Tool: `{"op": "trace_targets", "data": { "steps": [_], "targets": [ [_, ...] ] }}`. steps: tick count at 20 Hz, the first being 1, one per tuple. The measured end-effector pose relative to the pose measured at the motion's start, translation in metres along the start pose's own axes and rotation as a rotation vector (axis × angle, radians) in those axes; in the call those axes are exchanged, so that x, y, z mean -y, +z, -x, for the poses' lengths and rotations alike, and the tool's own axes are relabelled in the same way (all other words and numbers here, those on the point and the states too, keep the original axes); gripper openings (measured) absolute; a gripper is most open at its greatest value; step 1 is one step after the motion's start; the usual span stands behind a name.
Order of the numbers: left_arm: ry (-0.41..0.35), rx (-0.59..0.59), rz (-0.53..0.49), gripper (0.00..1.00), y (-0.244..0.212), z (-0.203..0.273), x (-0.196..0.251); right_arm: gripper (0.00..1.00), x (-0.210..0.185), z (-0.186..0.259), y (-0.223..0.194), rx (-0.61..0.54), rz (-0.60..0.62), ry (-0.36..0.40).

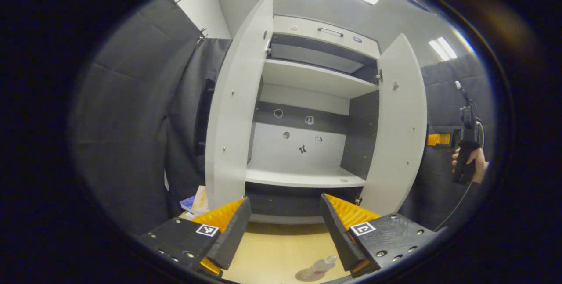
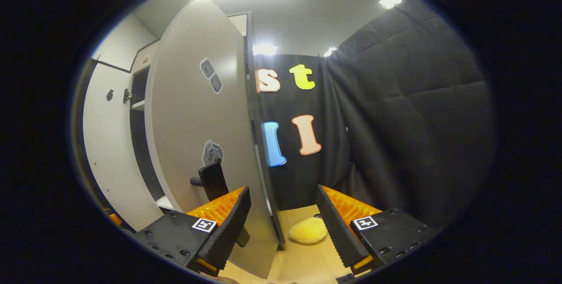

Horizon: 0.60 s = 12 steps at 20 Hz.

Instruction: Grasp the bottle in the cabinet with the left hand and place it on the coaster, then close the right door with the right hand and the left door with the left hand.

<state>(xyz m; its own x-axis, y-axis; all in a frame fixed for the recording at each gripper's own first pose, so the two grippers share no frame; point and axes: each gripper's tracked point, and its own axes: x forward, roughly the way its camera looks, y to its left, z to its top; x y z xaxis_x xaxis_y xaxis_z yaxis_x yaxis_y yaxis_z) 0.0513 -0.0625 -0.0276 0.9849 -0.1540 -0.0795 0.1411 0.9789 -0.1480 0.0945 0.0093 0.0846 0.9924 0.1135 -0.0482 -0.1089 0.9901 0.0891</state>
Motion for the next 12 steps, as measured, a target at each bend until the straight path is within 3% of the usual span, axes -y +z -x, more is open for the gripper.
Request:
{"op": "trace_targets", "data": {
  "steps": [7,12],
  "targets": [
    [0.028,-0.022,-0.016,0.96,-0.010,0.020,-0.026,0.97,-0.070,-0.014,-0.013,-0.011,0.001,0.111],
    [0.104,-0.013,-0.041,0.98,-0.007,0.041,-0.071,0.97,-0.115,-0.021,-0.027,-0.026,-0.041,0.156]
  ]
}}
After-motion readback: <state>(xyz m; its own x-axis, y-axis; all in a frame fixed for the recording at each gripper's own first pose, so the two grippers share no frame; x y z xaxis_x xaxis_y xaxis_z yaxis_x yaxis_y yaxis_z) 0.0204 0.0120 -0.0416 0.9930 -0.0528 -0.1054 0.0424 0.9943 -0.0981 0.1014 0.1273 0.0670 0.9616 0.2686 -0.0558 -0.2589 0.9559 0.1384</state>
